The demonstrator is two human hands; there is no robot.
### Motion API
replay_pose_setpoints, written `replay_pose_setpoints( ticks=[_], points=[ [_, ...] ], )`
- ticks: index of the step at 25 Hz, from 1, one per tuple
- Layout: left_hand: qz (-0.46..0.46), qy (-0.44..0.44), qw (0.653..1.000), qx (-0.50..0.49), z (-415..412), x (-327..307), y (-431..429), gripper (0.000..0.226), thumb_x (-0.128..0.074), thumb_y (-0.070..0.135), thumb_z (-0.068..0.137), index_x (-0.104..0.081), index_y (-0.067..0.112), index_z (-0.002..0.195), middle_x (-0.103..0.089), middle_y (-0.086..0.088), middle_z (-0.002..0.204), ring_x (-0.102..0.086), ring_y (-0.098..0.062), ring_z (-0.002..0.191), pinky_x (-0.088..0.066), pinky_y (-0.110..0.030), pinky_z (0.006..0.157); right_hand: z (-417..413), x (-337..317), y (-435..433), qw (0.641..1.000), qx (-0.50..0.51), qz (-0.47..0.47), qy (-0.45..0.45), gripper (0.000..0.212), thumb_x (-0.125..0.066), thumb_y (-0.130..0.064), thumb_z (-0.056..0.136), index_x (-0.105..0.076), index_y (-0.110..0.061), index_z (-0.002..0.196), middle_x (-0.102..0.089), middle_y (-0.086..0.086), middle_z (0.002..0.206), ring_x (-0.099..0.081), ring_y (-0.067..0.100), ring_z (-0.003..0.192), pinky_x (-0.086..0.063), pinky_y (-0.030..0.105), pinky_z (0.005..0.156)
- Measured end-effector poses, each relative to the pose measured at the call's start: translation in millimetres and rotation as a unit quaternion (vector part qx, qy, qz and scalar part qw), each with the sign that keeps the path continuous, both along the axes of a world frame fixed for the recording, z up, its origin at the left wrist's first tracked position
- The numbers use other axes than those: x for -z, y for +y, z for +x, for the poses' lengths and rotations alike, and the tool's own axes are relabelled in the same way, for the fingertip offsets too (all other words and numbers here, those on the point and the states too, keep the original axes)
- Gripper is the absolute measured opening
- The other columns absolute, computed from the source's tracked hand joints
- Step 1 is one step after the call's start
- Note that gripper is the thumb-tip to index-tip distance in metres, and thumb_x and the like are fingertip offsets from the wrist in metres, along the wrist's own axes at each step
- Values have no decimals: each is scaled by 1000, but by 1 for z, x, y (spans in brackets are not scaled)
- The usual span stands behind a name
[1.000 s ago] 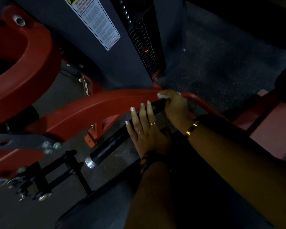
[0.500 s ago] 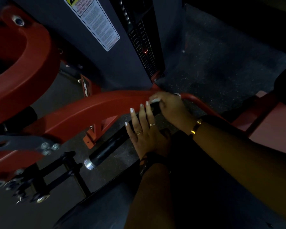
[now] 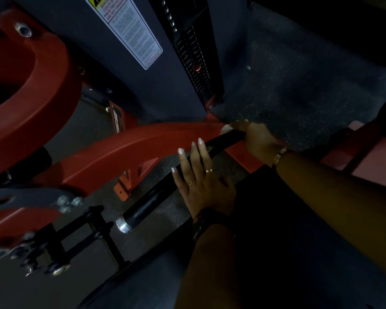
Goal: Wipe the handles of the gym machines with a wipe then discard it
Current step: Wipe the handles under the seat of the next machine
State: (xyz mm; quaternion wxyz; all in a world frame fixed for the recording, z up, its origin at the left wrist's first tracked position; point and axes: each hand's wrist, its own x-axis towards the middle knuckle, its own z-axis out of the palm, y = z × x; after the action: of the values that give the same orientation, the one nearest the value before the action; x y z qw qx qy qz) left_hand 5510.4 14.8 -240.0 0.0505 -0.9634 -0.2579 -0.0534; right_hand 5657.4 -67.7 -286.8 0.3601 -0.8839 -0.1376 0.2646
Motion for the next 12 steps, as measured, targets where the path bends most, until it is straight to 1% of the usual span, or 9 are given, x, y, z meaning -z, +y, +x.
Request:
replay_pose_setpoints(
  ticks=[1, 3, 4, 6, 8, 10, 11, 12],
  points=[
    [-2, -1, 1000, 2, 0, 0, 0, 98, -62, 32, 66, -19, 18, 152, -26, 2, 156, -6, -25, 147, 3, -48, 117, -10, -2, 6, 999, 34, 1, -12, 36, -37, -11, 100, -54, -19, 130, -53, 13, 132, -52, 27, 119, -38, 23, 94],
    [-1, -1, 1000, 7, 1, 2, 2, 96, -61, 32, 65, -21, 17, 152, -26, 0, 155, -7, -26, 147, 3, -48, 117, -32, -5, 19, 995, 87, 3, -42, 38, -33, -9, 101, -47, -16, 136, -43, 15, 143, -43, 28, 130, -37, 30, 101],
    [0, 3, 1000, 9, 1, 2, 3, 96, -61, 32, 65, -21, 17, 152, -26, 0, 156, -8, -26, 147, 2, -48, 117, -42, -7, 24, 994, 93, 1, -55, 43, -33, -4, 100, -40, -15, 140, -36, 15, 148, -36, 28, 135, -34, 31, 104],
    [2, 10, 1000, 10, 0, 2, 5, 95, -59, 32, 65, -22, 17, 151, -26, -1, 156, -8, -28, 147, 1, -50, 117, -47, -7, 29, 995, 70, -12, -64, 52, -32, 3, 97, -31, -13, 146, -22, 14, 155, -21, 28, 142, -23, 33, 111],
    [3, 16, 1000, 10, 0, 3, 5, 90, -56, 33, 67, -24, 20, 150, -26, -2, 156, -8, -29, 147, 1, -51, 117, -34, -3, 29, 997, 55, -40, -45, 52, -30, 4, 97, -27, -10, 147, -17, 14, 156, -11, 27, 145, -15, 33, 114],
    [11, 16, 1000, 11, 1, 2, 6, 85, -58, 31, 69, -30, 20, 149, -26, -3, 156, -10, -30, 146, 0, -52, 116, -23, -4, 28, 997, 39, -57, -29, 53, -31, 5, 96, -24, -7, 147, -16, 16, 156, -9, 26, 146, -13, 31, 115],
    [3, 17, 1000, 12, -1, 1, 6, 84, -60, 30, 70, -32, 20, 148, -26, -3, 156, -9, -30, 146, 0, -53, 116, -23, -5, 26, 998, 32, -37, -33, 50, -31, 4, 97, -28, -7, 146, -20, 15, 155, -12, 25, 145, -12, 29, 115],
    [-6, 12, 1000, 17, -2, -2, 4, 84, -61, 29, 70, -32, 19, 148, -25, -3, 157, -7, -29, 146, 1, -53, 116, -26, -8, 23, 998, 13, -5, -56, 48, -31, 3, 97, -36, -9, 143, -25, 14, 154, -15, 24, 145, -12, 27, 114]
  ],
)
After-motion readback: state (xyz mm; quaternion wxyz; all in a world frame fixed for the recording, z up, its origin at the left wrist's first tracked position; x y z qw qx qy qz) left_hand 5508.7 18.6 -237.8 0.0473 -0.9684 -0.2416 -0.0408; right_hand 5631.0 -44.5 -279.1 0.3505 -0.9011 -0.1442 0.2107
